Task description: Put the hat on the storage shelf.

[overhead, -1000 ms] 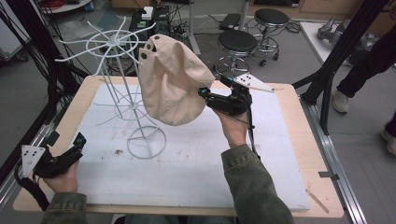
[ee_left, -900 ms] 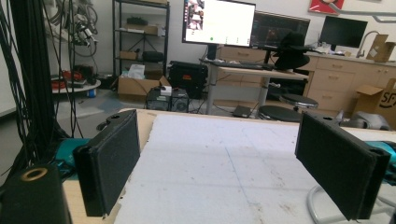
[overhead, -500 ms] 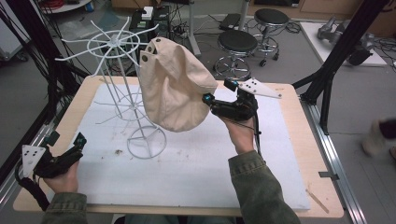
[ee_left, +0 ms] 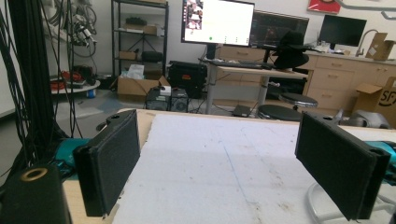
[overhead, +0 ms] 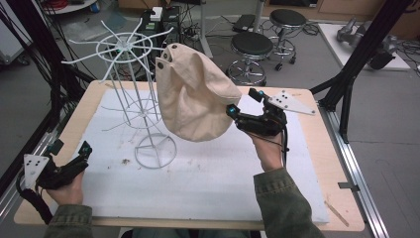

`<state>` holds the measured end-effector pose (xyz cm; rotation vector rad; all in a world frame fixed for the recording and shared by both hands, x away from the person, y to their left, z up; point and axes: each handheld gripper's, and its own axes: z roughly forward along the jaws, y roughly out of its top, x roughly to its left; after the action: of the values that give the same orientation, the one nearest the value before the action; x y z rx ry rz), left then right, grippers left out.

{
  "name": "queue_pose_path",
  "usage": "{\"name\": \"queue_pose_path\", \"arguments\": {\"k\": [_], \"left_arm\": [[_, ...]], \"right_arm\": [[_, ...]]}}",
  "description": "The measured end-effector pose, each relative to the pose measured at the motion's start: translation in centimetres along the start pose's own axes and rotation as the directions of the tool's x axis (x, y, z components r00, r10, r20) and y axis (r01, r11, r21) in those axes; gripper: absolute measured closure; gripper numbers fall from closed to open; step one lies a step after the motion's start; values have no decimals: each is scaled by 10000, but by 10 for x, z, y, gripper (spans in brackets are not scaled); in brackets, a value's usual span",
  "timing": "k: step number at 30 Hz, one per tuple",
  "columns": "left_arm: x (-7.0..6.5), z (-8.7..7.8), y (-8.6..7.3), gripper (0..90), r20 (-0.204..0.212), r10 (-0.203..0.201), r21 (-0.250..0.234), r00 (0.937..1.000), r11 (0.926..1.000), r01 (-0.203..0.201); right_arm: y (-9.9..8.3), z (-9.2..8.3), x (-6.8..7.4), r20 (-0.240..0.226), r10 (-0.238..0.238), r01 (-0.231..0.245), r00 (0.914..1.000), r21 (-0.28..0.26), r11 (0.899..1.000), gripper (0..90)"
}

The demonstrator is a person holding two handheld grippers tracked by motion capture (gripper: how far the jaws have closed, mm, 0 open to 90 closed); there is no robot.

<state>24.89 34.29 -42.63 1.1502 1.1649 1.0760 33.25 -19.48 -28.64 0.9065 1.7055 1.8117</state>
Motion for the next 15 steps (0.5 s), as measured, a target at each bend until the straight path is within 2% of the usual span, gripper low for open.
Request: {"name": "queue_pose_path", "arguments": {"k": [2, 3, 6, 9, 15], "left_arm": [[0, 0, 0, 143, -8, 0, 3, 10000, 10000, 0], [0, 0, 0, 143, -8, -9, 0, 10000, 10000, 9], [0, 0, 0, 143, -33, -35, -9, 10000, 10000, 35], [0, 0, 0, 143, -9, 9, 16, 10000, 10000, -9], [-1, 0, 0, 143, 5, 25, 39, 10000, 10000, -25]], "right_arm": [[-1, -4, -6, -484, 656, -667, 9967, -229, 9975, 112], [-2, -6, -9, -552, 792, -806, 9953, -245, 9964, 112], [-5, -13, -12, -287, 428, -434, 9987, -202, 9989, 112], [-7, -23, -17, -147, 493, -496, 9987, -235, 9985, 112], [-10, -44, -27, 572, 331, -307, 9978, -425, 9986, 112]]}}
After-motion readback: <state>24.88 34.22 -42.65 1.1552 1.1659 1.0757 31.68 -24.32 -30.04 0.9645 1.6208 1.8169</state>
